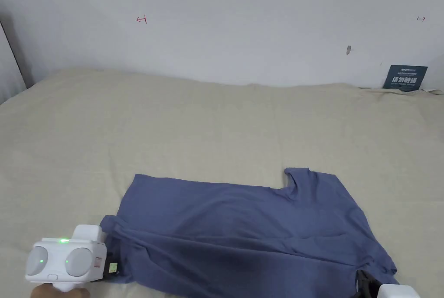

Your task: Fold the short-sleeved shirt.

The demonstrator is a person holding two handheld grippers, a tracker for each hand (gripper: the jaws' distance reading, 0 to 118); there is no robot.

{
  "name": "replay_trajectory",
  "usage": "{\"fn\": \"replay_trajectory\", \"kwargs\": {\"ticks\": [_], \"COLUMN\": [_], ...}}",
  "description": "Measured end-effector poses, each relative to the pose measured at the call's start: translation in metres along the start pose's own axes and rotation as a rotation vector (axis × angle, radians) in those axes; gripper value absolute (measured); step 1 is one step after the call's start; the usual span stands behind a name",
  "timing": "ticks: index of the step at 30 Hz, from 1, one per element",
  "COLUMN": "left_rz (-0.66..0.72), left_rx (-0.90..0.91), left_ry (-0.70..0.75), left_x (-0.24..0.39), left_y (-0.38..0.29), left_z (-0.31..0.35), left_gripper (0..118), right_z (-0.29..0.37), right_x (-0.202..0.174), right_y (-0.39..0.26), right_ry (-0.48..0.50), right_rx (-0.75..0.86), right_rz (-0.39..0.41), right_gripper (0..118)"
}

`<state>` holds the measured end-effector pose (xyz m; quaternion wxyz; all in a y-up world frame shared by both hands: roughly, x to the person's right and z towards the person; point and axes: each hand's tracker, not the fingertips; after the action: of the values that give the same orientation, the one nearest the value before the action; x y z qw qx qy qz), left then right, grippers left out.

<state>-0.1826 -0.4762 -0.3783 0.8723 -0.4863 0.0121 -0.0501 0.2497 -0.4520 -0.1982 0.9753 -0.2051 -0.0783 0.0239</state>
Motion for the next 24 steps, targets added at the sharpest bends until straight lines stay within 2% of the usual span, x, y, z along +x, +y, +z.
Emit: {"fn": "replay_trajectory", "kwargs": {"ticks": [1, 2, 5, 11, 16, 18, 20, 21, 22, 24], "left_rz": [-0.011, -0.014, -0.045, 0.004, 0.029, 0.053, 0.06, 0.061, 0.06, 0.069], "left_rx": [0.007, 0.009, 0.018, 0.096, 0.16, 0.174, 0.181, 0.187, 0.187, 0.19], "left_ry": [-0.003, -0.018, -0.023, -0.07, -0.082, -0.105, -0.103, -0.107, -0.109, -0.112], "left_x": [0.005, 0.006, 0.014, -0.008, -0.022, -0.027, -0.029, -0.029, -0.028, -0.029], "left_y": [-0.002, -0.004, -0.009, -0.016, -0.031, -0.035, -0.041, -0.043, -0.044, -0.048], "left_z": [0.002, 0.002, 0.006, 0.042, 0.068, 0.068, 0.071, 0.072, 0.068, 0.068], "left_gripper": [39, 24, 3, 0, 0, 0, 0, 0, 0, 0], "right_z": [-0.001, -0.002, -0.004, -0.007, -0.019, -0.027, -0.036, -0.042, -0.05, -0.065], "right_x": [0.0, 0.0, 0.002, 0.015, 0.04, 0.051, 0.062, 0.067, 0.073, 0.08], "right_y": [-0.001, -0.002, -0.003, -0.003, -0.003, -0.005, -0.008, -0.01, -0.013, -0.021], "right_ry": [0.001, 0.001, 0.007, -0.014, -0.035, -0.048, -0.063, -0.058, -0.041, -0.011], "right_rx": [-0.003, -0.006, -0.02, -0.048, -0.148, -0.189, -0.227, -0.269, -0.307, -0.356], "right_rz": [-0.002, -0.005, -0.021, -0.012, 0.0, 0.007, 0.002, -0.006, -0.025, -0.041], "right_gripper": [0, 0, 0, 1, 1, 11, 40, 48, 52, 54]}}
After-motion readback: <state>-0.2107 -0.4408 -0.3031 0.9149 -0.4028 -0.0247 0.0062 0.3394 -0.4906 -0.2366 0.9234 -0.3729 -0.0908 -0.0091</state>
